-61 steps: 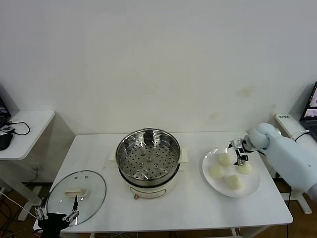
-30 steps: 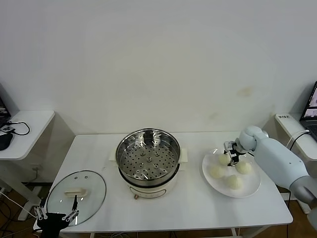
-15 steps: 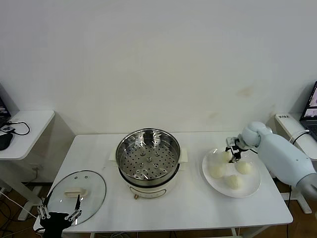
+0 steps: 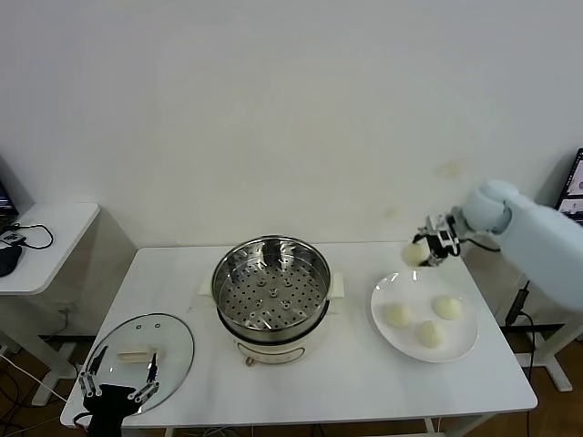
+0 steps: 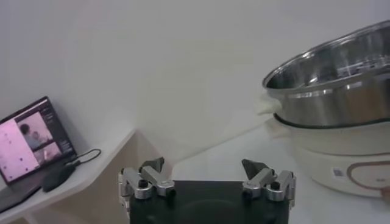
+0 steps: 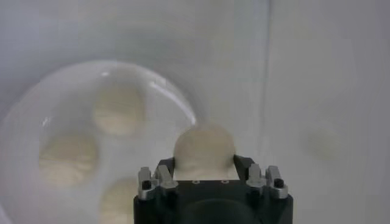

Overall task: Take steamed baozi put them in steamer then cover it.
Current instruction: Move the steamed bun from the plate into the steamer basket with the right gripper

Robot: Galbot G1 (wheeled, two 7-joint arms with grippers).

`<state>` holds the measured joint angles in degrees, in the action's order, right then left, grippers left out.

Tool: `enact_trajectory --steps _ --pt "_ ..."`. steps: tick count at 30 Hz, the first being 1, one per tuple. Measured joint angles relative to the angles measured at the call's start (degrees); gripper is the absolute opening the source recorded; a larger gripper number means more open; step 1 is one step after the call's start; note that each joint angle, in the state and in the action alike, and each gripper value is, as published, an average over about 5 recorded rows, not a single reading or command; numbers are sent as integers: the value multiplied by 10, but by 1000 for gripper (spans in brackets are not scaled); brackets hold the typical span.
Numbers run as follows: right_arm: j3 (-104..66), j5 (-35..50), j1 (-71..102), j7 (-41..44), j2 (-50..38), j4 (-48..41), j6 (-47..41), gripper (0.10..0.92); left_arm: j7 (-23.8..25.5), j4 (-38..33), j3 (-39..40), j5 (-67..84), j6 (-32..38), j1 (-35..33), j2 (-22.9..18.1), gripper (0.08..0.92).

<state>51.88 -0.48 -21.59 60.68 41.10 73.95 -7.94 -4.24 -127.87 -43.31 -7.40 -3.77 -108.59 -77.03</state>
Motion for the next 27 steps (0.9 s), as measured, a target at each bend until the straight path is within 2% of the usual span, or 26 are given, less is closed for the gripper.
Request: enact_trajectory --steps 8,14,20,27 --pt "91 77 -108 -11 75 11 9 619 3 6 -6 9 -2 11 8 823" --pt "143 100 -137 -24 156 5 31 614 4 13 -9 11 -5 24 9 823" --pt "185 92 -137 -42 233 -10 73 611 5 19 -12 11 -7 33 9 823" --pt "210 44 -118 -65 295 -36 133 611 4 23 -21 12 -6 31 6 823"
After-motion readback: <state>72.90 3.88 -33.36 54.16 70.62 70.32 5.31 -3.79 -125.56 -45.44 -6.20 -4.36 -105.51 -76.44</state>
